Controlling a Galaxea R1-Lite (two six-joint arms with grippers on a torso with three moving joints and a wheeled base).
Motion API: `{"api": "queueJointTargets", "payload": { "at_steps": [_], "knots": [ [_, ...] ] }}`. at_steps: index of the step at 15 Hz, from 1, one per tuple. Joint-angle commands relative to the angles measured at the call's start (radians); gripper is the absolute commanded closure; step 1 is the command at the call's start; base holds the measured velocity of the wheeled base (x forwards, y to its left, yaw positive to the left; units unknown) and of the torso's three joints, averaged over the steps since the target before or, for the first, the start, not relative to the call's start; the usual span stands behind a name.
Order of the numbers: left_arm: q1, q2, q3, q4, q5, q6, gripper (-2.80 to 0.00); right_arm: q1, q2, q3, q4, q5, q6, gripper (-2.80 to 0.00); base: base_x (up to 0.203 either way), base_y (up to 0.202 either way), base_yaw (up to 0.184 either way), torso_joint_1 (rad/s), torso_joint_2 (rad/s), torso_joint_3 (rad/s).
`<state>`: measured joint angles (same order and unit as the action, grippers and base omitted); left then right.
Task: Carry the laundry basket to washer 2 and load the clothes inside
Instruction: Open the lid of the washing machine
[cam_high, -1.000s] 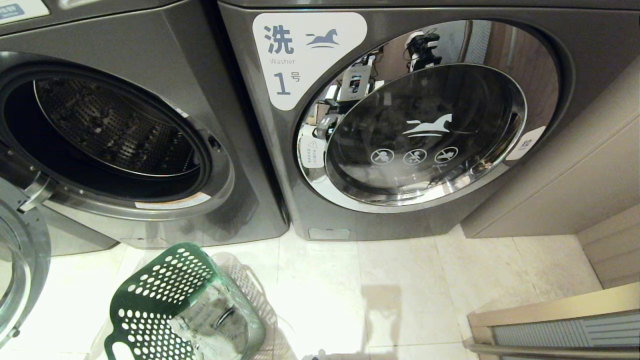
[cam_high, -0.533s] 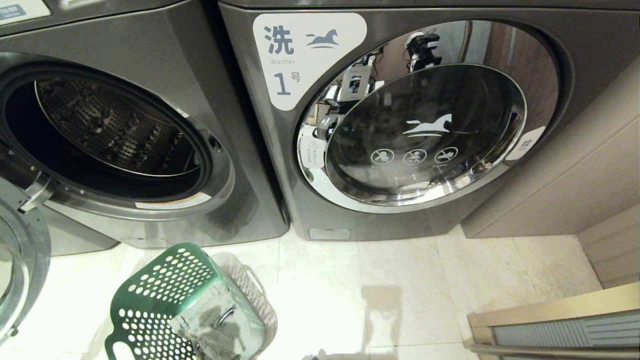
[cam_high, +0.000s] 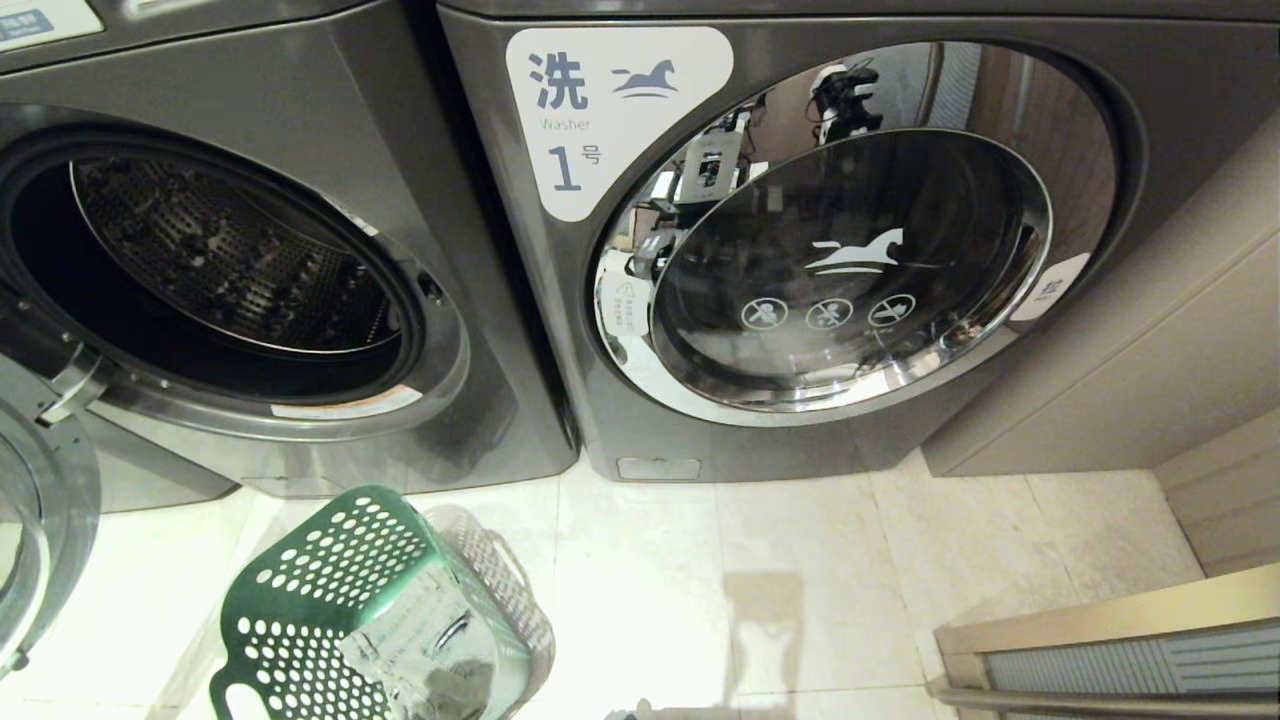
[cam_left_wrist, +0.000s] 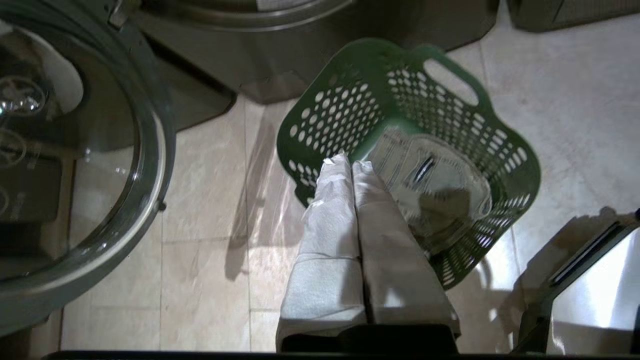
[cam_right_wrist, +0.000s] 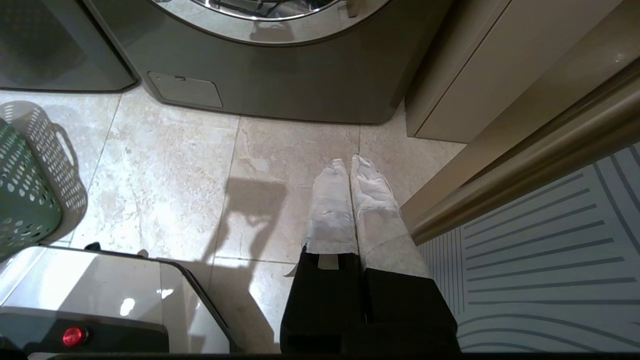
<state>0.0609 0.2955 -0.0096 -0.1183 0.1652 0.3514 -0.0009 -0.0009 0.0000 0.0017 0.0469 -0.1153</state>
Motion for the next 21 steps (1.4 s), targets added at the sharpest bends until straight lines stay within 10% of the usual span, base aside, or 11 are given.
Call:
{"api": "queueJointTargets", "payload": {
  "at_steps": [1,6,10,21],
  "knots": [
    [-0.045,-0.145,-0.001,0.004,-0.005,-0.008,0.0,-0.001,0.001,0.0,0.0,0.001,-0.001,0.0,0.0,0.0,0.0,0.0,0.0,0.0],
    [-0.067,-0.295,0.01,-0.005,-0.139,-0.252,0.0,0.001,0.001,0.0,0.0,0.001,-0.001,0.0,0.0,0.0,0.0,0.0,0.0,0.0],
    [-0.067,-0.28,-0.005,0.16,-0.191,-0.281,0.0,0.001,0.001,0.0,0.0,0.001,-0.001,0.0,0.0,0.0,0.0,0.0,0.0,0.0],
    [-0.065,-0.295,-0.003,0.155,-0.181,-0.307,0.0,0.0,0.001,0.0,0.0,0.001,-0.001,0.0,0.0,0.0,0.0,0.0,0.0,0.0]
  ]
}}
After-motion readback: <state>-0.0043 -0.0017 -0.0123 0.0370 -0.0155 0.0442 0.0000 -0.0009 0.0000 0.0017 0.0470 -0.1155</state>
